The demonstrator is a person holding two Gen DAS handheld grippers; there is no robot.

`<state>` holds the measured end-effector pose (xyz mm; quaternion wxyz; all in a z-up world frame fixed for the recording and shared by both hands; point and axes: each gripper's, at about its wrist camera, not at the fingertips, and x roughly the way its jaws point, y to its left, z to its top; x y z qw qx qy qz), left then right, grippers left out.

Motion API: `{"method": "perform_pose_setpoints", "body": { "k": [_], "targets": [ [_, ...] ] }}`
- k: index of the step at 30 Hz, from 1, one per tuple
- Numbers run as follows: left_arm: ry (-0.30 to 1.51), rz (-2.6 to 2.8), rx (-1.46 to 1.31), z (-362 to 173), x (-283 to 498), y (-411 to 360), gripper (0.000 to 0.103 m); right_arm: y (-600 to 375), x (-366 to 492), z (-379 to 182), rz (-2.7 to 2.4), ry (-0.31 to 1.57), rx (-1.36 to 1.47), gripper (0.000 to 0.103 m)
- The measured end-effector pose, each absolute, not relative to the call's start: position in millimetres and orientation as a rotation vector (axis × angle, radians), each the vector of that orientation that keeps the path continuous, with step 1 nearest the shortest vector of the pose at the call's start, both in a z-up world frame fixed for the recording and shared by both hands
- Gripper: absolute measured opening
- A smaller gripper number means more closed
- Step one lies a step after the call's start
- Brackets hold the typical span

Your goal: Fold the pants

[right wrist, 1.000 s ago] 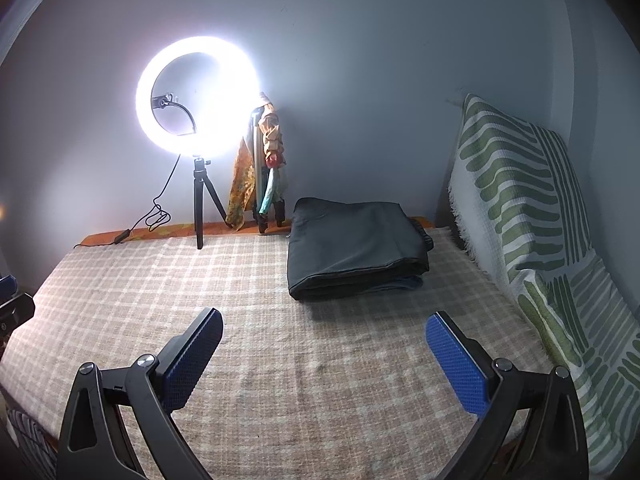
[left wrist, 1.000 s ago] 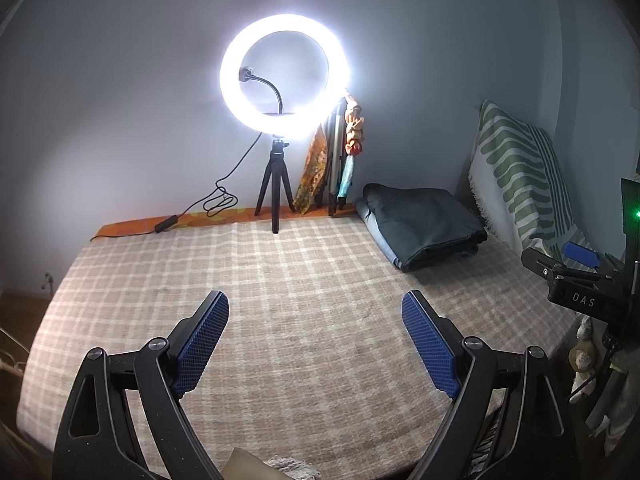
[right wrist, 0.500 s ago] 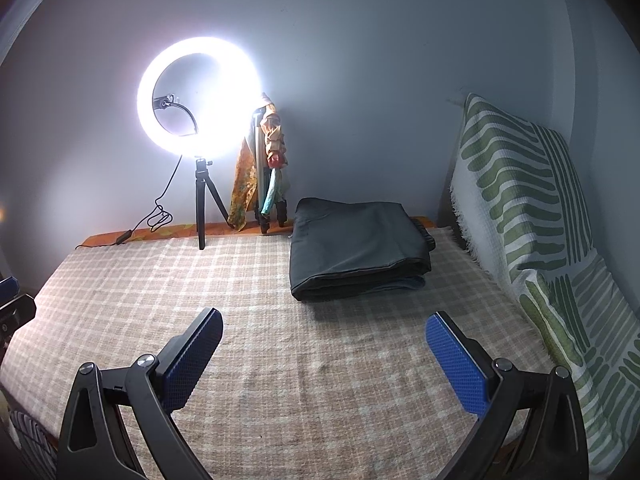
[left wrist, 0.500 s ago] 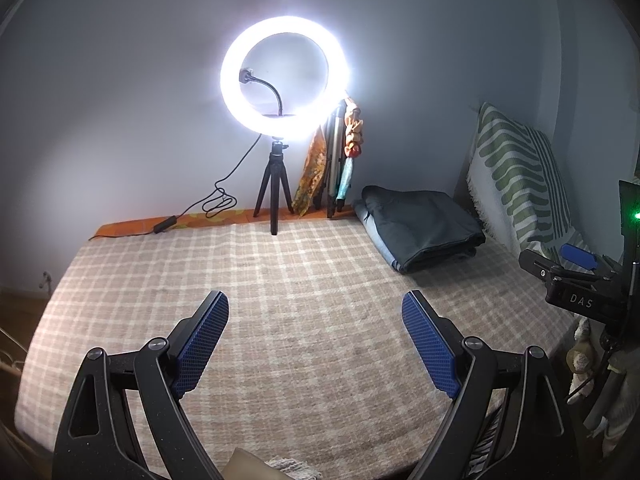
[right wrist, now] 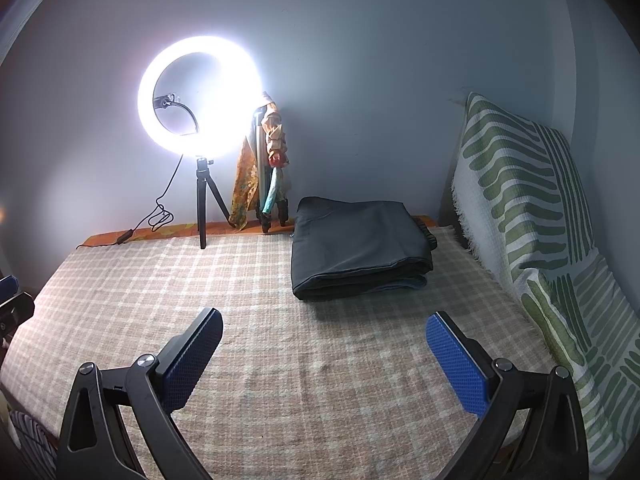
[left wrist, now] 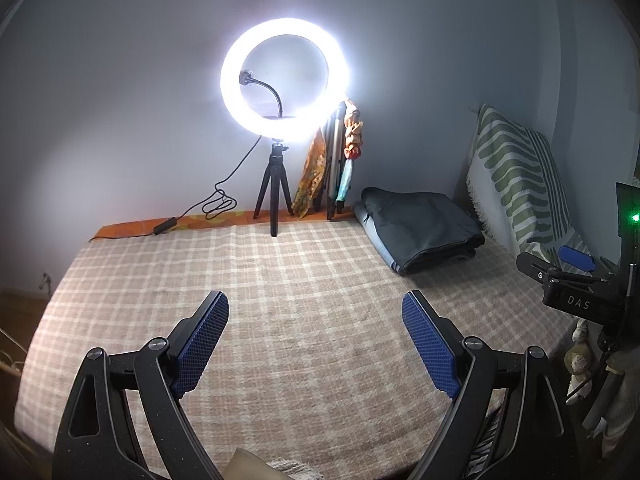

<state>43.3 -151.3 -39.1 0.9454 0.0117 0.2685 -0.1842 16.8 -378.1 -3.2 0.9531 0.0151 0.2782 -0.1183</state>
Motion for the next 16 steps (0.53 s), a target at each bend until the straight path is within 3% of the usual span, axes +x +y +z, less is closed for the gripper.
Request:
{"method": "perform_pose_setpoints", "body": {
  "k": [16],
  "targets": [
    [0.535,-0.382,0.026,-42.8,50.6,-148.5,0.089,-380.6,27.6,-15.3,-0.235,0.590,0.036,0.103]
  ]
}}
